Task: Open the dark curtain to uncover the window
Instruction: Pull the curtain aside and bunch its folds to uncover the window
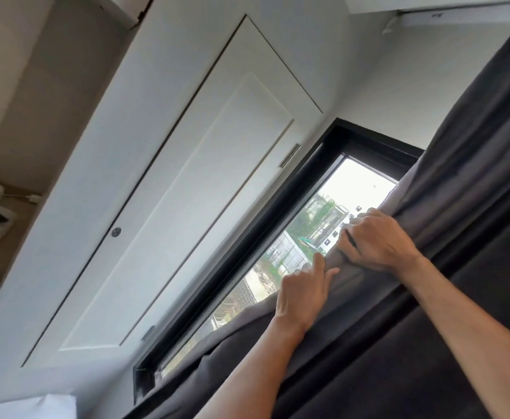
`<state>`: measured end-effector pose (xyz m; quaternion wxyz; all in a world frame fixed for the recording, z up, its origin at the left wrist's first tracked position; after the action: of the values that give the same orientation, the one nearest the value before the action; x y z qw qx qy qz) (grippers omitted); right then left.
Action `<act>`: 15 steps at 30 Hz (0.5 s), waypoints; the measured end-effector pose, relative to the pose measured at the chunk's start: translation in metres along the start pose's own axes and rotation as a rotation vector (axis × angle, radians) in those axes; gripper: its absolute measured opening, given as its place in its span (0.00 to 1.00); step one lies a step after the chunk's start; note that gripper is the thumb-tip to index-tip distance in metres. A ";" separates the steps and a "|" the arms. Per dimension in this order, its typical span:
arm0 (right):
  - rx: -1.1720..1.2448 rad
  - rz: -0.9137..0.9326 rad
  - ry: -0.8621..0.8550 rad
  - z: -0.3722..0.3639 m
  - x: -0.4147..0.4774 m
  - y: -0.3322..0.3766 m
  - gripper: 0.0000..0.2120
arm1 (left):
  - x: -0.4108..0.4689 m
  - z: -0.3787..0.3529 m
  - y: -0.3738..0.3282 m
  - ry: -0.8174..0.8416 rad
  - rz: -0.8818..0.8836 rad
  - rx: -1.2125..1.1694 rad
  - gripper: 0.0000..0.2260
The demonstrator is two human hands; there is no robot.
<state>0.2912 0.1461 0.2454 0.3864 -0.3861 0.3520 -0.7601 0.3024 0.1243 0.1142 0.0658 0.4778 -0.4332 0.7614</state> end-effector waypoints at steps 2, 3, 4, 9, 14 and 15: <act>-0.027 0.002 0.022 0.005 -0.005 -0.016 0.23 | -0.005 0.000 -0.002 -0.019 -0.002 0.042 0.22; -0.046 0.019 0.039 0.009 -0.007 -0.021 0.23 | -0.006 -0.001 -0.002 -0.029 0.005 0.047 0.21; -0.064 0.043 0.068 0.011 -0.007 -0.024 0.24 | -0.006 0.000 -0.001 -0.042 0.019 0.045 0.19; -0.108 0.075 0.155 0.007 -0.012 -0.019 0.33 | -0.011 0.003 0.004 -0.116 0.155 -0.004 0.17; -0.116 0.064 0.137 0.004 -0.019 -0.019 0.27 | -0.016 -0.015 0.006 -0.101 0.195 0.006 0.20; -0.128 0.070 0.132 0.003 -0.023 -0.018 0.25 | -0.019 -0.020 0.006 -0.101 0.204 -0.008 0.20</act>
<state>0.2970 0.1732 0.2548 0.3631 -0.3466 0.4378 -0.7459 0.2960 0.1410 0.0928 -0.0319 0.4688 -0.4851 0.7374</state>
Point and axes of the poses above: each hand's wrist, its own x-axis towards the middle knuckle, its own z-axis out of the back of the hand, y = z × x, the point moved 9 cm from there along x, towards the middle knuckle, and after that the axes turned 8 degrees about -y, right-handed, at the moved point
